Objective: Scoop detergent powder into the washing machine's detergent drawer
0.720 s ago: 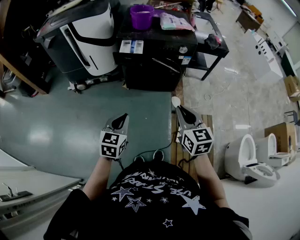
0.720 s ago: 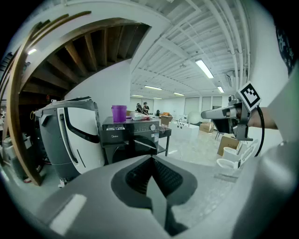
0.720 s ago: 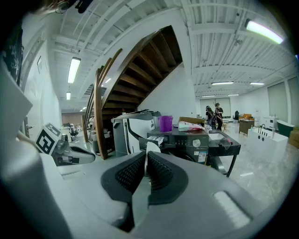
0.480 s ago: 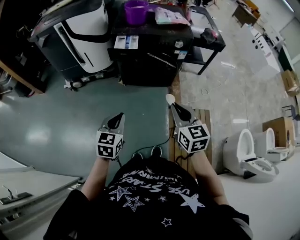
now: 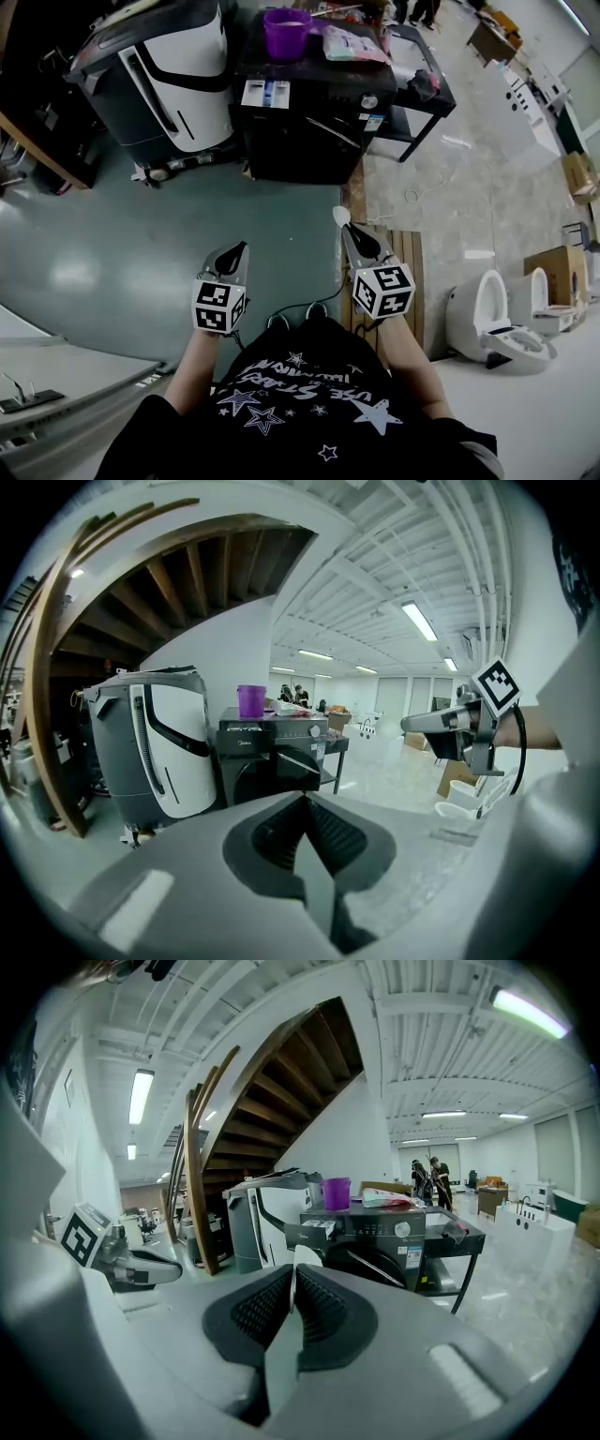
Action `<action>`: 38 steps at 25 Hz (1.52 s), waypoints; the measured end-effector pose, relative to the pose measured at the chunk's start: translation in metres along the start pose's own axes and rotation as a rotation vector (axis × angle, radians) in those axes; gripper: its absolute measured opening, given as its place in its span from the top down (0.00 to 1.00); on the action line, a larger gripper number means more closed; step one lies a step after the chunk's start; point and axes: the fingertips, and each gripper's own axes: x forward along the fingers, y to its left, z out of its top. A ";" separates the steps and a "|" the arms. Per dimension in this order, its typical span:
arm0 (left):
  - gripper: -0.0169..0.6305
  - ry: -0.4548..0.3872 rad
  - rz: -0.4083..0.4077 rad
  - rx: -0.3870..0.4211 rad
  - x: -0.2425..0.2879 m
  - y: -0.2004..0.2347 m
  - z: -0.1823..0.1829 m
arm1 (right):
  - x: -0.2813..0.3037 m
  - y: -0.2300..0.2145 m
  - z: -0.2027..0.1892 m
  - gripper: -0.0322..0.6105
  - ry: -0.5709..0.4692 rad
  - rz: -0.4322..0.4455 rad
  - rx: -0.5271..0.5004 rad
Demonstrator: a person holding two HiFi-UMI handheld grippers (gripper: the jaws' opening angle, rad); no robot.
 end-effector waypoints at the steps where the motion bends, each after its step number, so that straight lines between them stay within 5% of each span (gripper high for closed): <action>1: 0.97 -0.005 0.000 -0.001 -0.001 0.005 -0.001 | 0.002 0.001 0.000 0.89 -0.003 -0.008 0.001; 10: 0.97 0.006 0.010 0.035 0.019 0.038 0.006 | 0.036 -0.016 0.020 0.89 -0.026 -0.025 0.012; 17: 0.97 0.009 0.054 0.044 0.065 0.082 0.035 | 0.128 -0.053 0.045 0.89 -0.041 0.023 0.058; 28: 0.97 -0.042 0.098 0.044 0.200 0.161 0.151 | 0.273 -0.137 0.146 0.89 -0.104 0.080 0.082; 38: 0.97 -0.072 0.162 0.061 0.243 0.218 0.197 | 0.361 -0.162 0.228 0.89 -0.164 0.154 0.013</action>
